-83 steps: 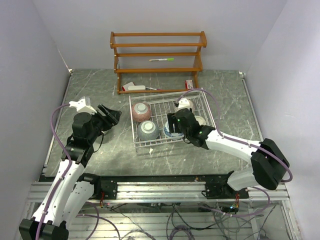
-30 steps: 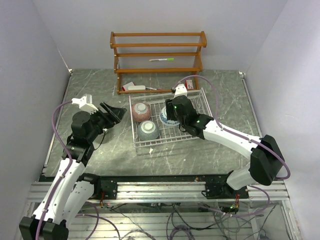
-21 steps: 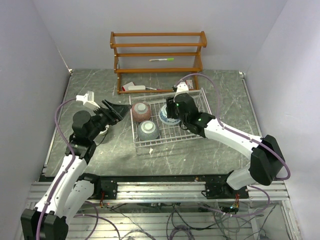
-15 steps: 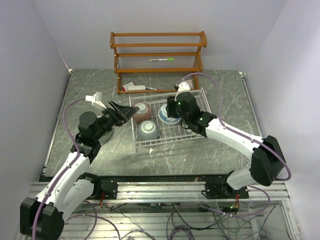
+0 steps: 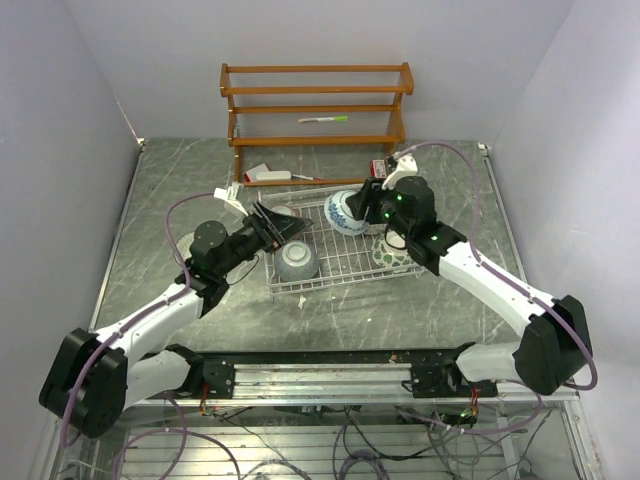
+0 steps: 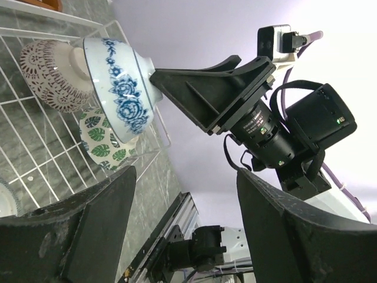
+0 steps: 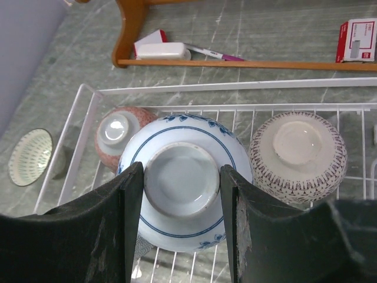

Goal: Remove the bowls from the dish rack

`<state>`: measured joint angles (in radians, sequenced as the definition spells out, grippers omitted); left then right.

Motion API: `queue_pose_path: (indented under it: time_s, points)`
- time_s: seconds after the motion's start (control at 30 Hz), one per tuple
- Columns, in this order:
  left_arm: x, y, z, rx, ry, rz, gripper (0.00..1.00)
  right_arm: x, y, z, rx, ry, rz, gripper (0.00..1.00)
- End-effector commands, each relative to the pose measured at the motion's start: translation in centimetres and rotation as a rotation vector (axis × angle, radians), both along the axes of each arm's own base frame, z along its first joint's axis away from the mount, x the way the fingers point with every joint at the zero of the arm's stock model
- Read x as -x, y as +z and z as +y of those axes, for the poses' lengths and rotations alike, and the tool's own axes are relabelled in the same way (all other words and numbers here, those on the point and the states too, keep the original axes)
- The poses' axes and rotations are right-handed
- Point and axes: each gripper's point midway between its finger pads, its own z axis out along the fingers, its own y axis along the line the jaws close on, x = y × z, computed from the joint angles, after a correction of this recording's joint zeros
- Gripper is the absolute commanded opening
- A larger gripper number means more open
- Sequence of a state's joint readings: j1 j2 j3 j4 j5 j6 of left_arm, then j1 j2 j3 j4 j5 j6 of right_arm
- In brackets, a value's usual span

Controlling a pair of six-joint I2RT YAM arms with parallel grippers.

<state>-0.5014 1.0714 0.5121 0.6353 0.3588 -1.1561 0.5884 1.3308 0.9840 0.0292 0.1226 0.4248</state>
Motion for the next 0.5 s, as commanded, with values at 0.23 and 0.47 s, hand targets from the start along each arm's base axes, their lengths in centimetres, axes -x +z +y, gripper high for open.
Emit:
queue_pose_path:
  time_s: [0.23,0.47]
  points:
    - [0.1,2.1,-2.9,0.1,-0.056,-0.118,0.81,1.4,4.5,0.0,-0.293,0.15,-0.061,0.0]
    - [0.0,1.9,-3.6,0.103,-0.056,-0.117,0.81,2.0,4.8,0.5,-0.36,0.2,-0.049,0.0]
